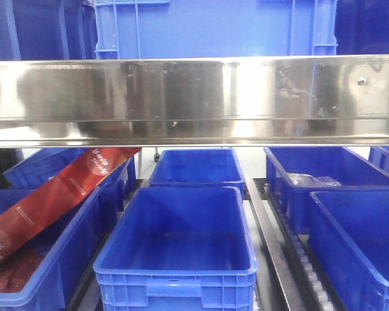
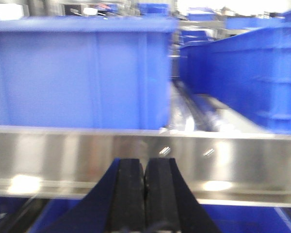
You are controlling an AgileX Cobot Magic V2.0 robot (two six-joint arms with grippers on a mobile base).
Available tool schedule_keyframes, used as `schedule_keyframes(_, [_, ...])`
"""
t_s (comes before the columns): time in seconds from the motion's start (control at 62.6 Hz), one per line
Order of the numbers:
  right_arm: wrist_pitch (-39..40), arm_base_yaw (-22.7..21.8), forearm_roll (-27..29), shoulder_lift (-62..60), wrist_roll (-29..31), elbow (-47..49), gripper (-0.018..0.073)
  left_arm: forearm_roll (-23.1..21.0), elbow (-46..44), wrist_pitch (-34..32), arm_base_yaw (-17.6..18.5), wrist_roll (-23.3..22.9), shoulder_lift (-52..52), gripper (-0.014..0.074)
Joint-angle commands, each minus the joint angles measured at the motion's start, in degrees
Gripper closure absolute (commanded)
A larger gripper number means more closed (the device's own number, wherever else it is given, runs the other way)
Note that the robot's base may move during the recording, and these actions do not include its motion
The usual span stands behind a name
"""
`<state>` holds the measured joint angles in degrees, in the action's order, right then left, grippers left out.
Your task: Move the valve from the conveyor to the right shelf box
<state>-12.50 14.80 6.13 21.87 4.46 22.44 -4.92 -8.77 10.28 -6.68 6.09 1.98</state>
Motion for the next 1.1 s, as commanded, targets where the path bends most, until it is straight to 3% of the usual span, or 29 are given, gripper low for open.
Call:
schedule_keyframes(0.0, [1.5, -0.4, -0.3, -0.3, 0.1, 0.0, 0.0714, 0.2, 3.7, -1.5, -1.1, -0.1, -2.0, 0.0707])
schedule_keyframes(0.176, [1.5, -0.4, -0.3, -0.4, 0.1, -0.1, 0.0714, 0.2, 8.8, -9.8, -0.4, -0.1, -2.0, 0.0707])
schedule_keyframes(0.399, [1.5, -0.4, -0.3, -0.4, 0.1, -0.1, 0.0714, 0.6, 8.8, -6.0, 2.6, -0.8, -2.0, 0.0707])
schedule_keyframes(1.086, [1.5, -0.4, -0.3, -0.4, 0.1, -0.1, 0.0714, 0.6, 8.8, -8.5, 2.4, -0.8, -2.0, 0.0707])
